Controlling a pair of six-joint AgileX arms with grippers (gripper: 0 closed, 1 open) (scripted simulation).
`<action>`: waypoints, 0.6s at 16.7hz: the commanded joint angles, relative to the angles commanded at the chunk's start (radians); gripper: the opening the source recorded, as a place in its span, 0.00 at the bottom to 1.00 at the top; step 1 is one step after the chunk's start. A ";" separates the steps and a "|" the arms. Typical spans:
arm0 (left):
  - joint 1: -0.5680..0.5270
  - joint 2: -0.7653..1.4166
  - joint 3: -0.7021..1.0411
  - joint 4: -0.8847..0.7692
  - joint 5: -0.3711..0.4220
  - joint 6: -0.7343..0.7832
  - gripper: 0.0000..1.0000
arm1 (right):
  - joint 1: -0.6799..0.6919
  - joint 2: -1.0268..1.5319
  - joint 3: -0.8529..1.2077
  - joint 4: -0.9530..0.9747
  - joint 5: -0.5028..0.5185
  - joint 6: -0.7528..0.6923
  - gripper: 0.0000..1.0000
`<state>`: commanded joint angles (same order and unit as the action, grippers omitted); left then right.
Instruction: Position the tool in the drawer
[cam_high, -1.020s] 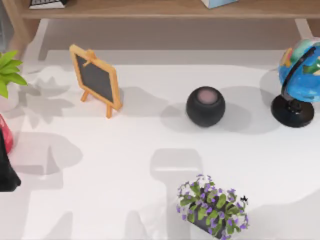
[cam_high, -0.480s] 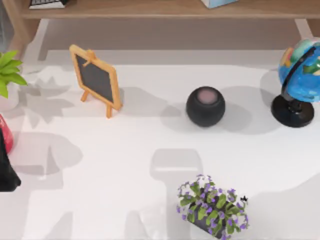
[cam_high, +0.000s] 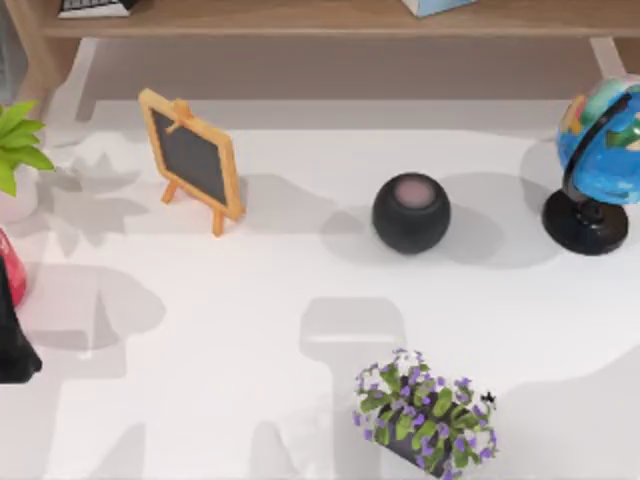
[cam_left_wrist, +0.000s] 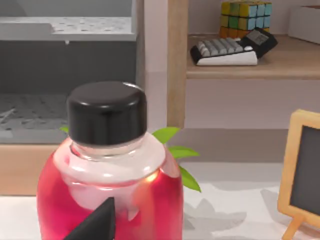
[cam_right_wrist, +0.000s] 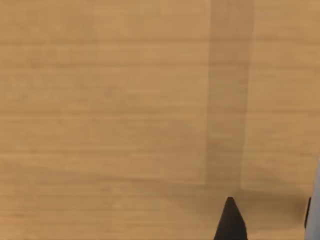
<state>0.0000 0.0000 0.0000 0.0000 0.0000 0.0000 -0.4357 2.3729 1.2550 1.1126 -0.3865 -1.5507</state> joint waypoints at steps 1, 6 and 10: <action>0.000 0.000 0.000 0.000 0.000 0.000 1.00 | 0.000 0.000 0.000 0.000 0.000 0.000 0.68; 0.000 0.000 0.000 0.000 0.000 0.000 1.00 | 0.000 0.000 0.000 0.000 0.000 0.000 1.00; 0.000 0.000 0.000 0.000 0.000 0.000 1.00 | 0.000 0.000 0.000 0.000 0.000 0.000 1.00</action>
<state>0.0000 0.0000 0.0000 0.0000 0.0000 0.0000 -0.4357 2.3729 1.2550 1.1126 -0.3865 -1.5507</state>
